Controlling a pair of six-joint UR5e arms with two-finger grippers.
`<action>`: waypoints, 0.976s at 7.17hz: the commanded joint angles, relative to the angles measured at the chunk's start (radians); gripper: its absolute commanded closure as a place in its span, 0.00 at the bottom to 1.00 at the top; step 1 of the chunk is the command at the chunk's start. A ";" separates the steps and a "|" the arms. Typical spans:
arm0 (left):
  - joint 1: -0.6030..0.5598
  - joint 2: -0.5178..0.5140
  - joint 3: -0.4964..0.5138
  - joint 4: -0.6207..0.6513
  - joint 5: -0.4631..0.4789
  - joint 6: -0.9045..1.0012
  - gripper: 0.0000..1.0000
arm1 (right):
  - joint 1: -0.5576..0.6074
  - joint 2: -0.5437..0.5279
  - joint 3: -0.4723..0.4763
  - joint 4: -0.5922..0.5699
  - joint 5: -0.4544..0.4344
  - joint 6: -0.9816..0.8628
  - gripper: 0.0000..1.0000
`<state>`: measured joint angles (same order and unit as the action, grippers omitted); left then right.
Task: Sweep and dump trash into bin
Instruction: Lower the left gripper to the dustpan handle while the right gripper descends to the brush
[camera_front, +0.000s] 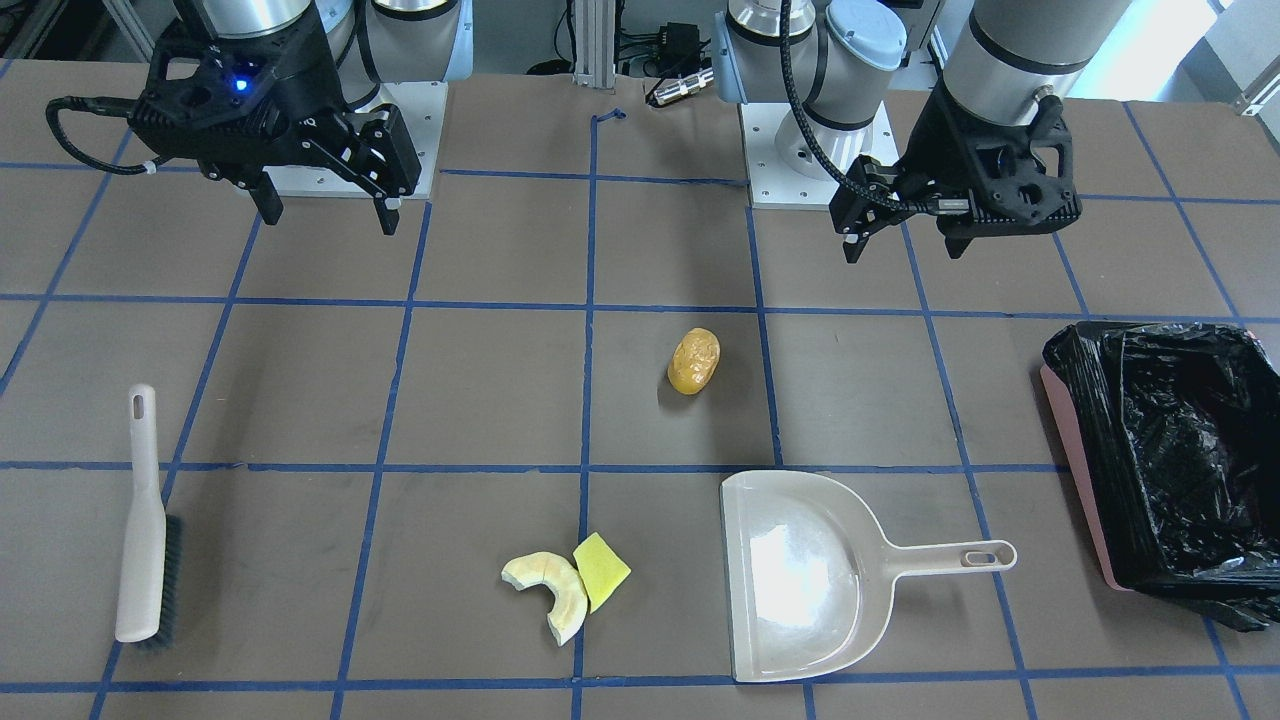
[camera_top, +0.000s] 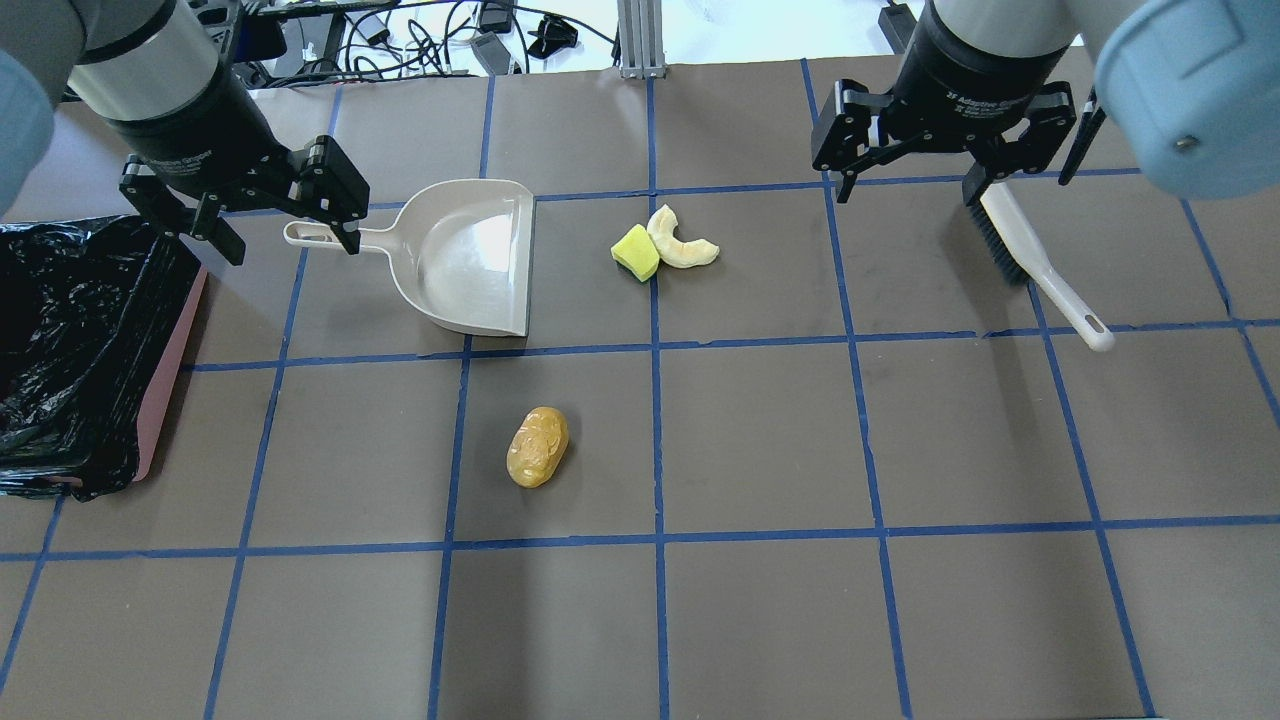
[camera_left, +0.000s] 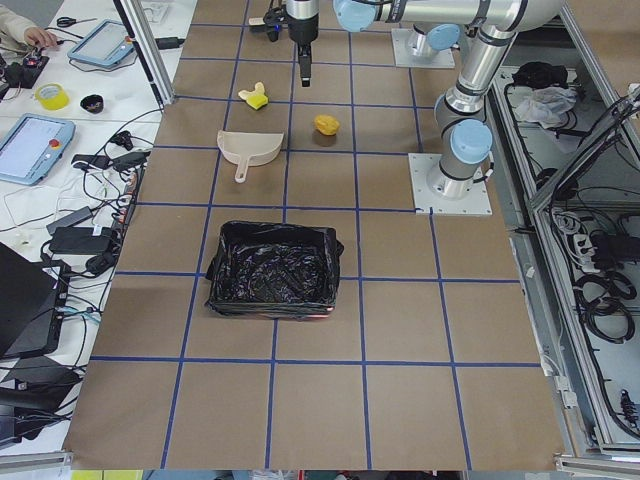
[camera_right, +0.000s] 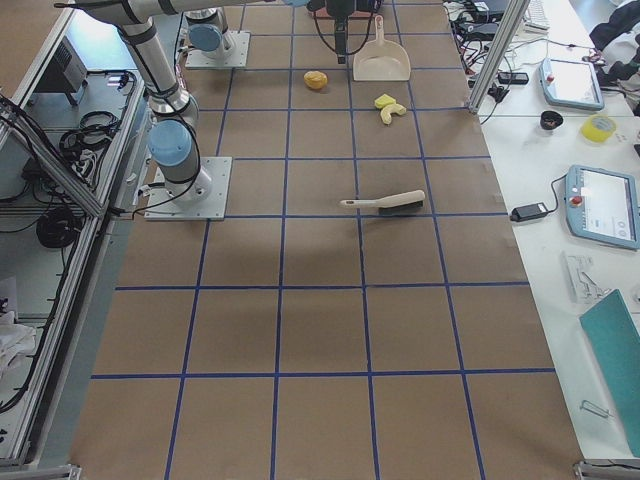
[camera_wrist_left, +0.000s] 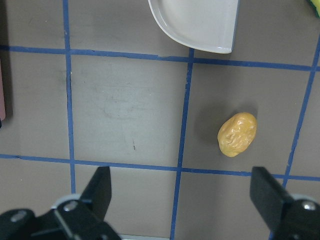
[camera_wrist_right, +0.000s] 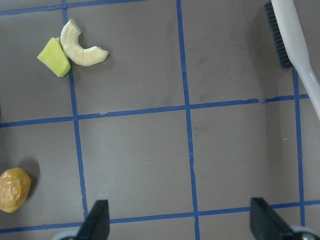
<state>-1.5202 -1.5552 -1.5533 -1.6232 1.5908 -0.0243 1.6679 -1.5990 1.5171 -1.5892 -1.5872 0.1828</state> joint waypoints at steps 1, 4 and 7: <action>0.000 0.000 -0.002 0.000 -0.002 0.000 0.00 | -0.004 -0.001 0.000 0.006 -0.008 0.000 0.00; 0.002 -0.003 -0.001 0.000 0.000 0.009 0.00 | -0.005 0.001 0.012 0.006 -0.010 -0.005 0.00; 0.009 -0.013 0.002 0.029 0.000 -0.008 0.00 | -0.088 0.001 0.021 0.150 0.001 -0.003 0.00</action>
<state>-1.5119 -1.5665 -1.5519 -1.6105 1.5875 -0.0196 1.6210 -1.5984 1.5355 -1.4789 -1.5953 0.1781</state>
